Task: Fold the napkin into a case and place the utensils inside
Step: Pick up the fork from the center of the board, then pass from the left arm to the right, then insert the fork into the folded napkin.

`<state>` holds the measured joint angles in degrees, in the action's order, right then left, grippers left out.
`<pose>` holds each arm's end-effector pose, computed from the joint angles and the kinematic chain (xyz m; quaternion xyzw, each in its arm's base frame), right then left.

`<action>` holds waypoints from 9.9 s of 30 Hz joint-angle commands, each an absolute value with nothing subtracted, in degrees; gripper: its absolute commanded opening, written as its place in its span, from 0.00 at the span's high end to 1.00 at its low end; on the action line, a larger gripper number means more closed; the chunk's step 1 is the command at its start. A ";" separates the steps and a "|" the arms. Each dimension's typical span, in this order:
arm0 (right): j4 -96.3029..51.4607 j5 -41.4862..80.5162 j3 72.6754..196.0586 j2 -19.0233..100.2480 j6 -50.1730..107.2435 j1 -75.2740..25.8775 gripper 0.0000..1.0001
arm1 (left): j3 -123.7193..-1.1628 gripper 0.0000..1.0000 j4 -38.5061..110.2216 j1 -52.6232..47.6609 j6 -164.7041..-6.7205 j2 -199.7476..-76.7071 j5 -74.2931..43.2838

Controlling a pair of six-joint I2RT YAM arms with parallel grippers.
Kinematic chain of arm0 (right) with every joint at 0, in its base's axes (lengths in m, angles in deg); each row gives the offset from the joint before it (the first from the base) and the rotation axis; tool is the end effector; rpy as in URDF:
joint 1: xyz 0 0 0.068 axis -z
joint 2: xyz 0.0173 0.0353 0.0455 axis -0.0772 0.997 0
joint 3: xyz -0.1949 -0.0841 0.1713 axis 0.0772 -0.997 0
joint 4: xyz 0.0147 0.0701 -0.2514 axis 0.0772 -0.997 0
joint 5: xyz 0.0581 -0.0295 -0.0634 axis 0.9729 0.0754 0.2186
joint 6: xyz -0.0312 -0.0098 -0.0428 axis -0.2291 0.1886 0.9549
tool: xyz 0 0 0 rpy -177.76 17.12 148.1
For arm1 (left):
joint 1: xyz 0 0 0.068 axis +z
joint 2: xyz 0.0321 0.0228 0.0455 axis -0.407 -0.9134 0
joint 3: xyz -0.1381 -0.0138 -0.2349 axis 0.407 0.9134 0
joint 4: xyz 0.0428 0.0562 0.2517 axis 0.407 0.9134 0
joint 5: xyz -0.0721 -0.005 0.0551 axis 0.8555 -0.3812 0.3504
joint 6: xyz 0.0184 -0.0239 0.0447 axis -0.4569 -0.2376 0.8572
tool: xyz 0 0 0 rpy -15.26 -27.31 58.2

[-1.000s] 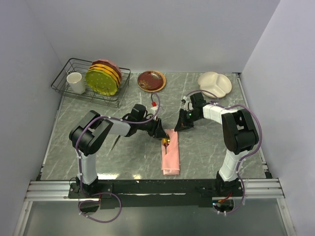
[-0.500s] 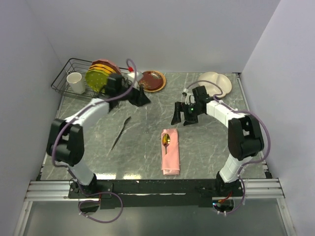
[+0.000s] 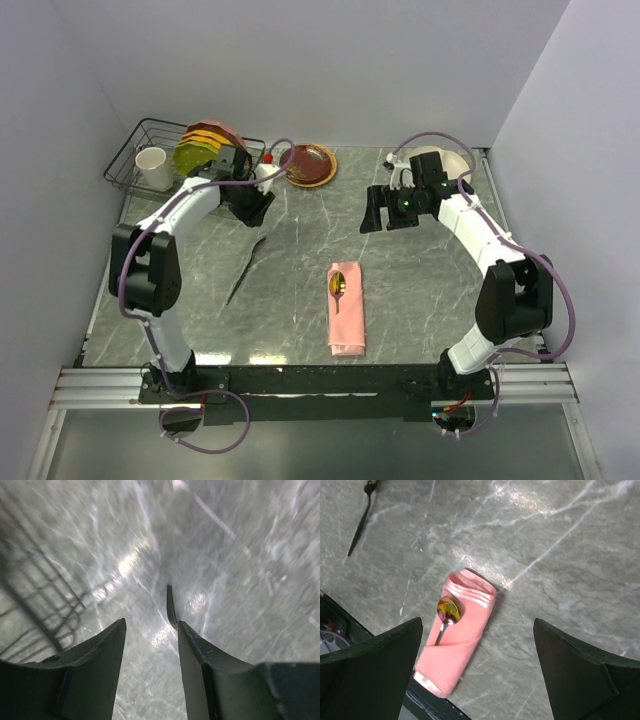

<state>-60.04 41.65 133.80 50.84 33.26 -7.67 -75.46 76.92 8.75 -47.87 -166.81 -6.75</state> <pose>0.3277 0.0882 0.2811 -0.1584 0.9100 0.2792 0.2625 0.3760 -0.1135 0.2562 0.3752 0.8739 -0.1151 0.2869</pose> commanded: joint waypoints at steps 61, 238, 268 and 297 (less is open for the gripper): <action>-48.02 37.01 135.99 39.16 17.42 -17.72 0.78 | -83.87 0.99 42.53 -9.82 -99.27 -161.61 6.73; -51.62 16.36 115.51 47.86 3.18 -32.66 0.99 | -35.01 0.01 35.94 9.52 -101.99 -134.98 -3.99; -51.97 17.32 111.47 46.72 1.69 -34.68 0.96 | -33.08 0.01 34.71 9.52 -103.22 -134.10 -3.20; -55.31 12.05 121.13 42.16 6.43 -34.59 0.52 | -39.38 0.01 40.94 9.43 -94.55 -133.84 -3.02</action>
